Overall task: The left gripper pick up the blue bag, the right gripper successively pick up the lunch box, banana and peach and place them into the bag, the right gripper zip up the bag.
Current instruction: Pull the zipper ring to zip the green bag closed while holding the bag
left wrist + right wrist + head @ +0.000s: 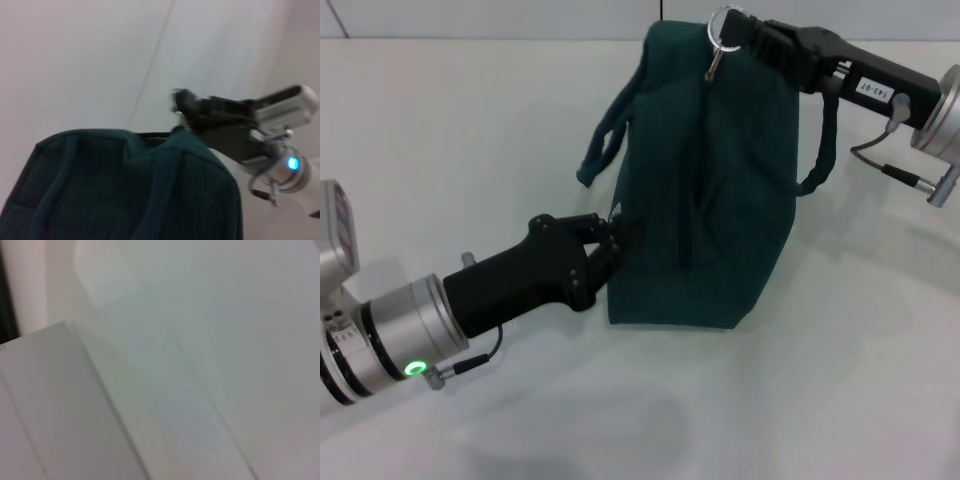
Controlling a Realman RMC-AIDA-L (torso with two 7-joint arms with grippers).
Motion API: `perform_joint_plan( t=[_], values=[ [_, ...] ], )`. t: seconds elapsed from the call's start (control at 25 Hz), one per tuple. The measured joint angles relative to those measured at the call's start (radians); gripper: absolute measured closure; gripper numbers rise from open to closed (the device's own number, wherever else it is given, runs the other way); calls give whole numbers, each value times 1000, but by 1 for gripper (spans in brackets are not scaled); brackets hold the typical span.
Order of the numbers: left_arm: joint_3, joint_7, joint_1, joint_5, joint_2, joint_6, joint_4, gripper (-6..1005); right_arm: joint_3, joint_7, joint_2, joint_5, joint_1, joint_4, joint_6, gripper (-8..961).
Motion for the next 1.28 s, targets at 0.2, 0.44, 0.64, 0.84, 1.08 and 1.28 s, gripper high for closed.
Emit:
perform_joint_plan(
  t=[0.2, 0.44, 0.64, 0.84, 1.08, 1.28],
  values=[
    [46, 65, 1, 3, 1, 37, 6, 907, 2, -2, -1, 9, 3, 4, 42, 946],
    [80, 112, 0, 7, 3, 59, 11, 887, 0, 3, 1, 18, 8, 4, 92, 946],
    [96, 125, -3, 29, 5, 61, 11, 869, 2, -2, 1, 46, 3, 6, 135, 946],
    [86, 123, -2, -1, 5, 61, 11, 852, 2, -49, 1, 48, -7, 6, 105, 946],
    [85, 132, -2, -47, 1, 74, 4, 832, -5, -92, 1, 83, -34, 6, 74, 947],
    [84, 127, -7, -73, 0, 91, 2, 815, -4, -103, 1, 85, -51, 7, 71, 947]
  ],
)
